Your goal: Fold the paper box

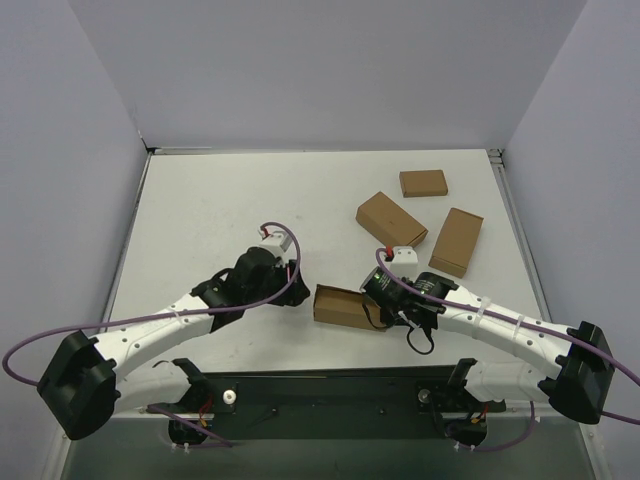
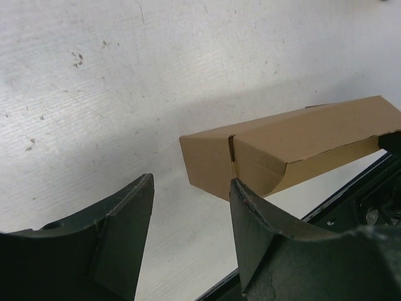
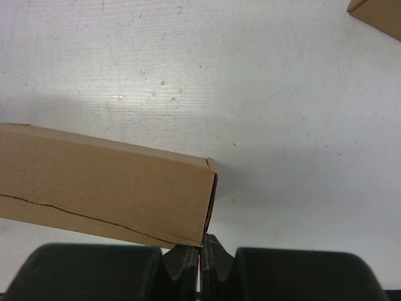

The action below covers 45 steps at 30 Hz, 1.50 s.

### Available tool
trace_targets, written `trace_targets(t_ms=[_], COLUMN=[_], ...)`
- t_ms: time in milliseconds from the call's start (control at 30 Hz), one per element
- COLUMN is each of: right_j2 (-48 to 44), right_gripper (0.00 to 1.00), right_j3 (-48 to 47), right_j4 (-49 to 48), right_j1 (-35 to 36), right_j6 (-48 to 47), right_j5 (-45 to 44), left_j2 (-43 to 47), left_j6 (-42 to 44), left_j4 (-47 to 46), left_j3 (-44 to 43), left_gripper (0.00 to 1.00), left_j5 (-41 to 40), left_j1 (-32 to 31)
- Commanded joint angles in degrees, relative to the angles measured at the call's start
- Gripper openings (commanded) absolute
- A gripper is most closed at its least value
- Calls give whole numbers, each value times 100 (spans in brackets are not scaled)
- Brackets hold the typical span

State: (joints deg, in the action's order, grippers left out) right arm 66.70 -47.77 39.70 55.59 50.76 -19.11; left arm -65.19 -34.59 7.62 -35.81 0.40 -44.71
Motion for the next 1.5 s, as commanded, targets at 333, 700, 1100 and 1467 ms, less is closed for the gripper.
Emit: trace_targets(t_ms=[333, 700, 1100, 1467], right_j2=[45, 142, 142, 98], right_gripper=[0, 0, 0, 0], right_j3=[163, 119, 127, 163], right_j4=[459, 459, 477, 486], right_j1=[74, 74, 74, 74], right_j6=[65, 48, 57, 65], right_j5=[119, 127, 145, 119], left_j2=[155, 42, -275, -407], left_j6=[567, 602, 646, 646], left_j4=[29, -243, -384, -384], left_j3=[-769, -752, -866, -945], left_gripper=[58, 55, 41, 24], left_j5=[469, 750, 742, 566], left_j1=[59, -47, -178, -337])
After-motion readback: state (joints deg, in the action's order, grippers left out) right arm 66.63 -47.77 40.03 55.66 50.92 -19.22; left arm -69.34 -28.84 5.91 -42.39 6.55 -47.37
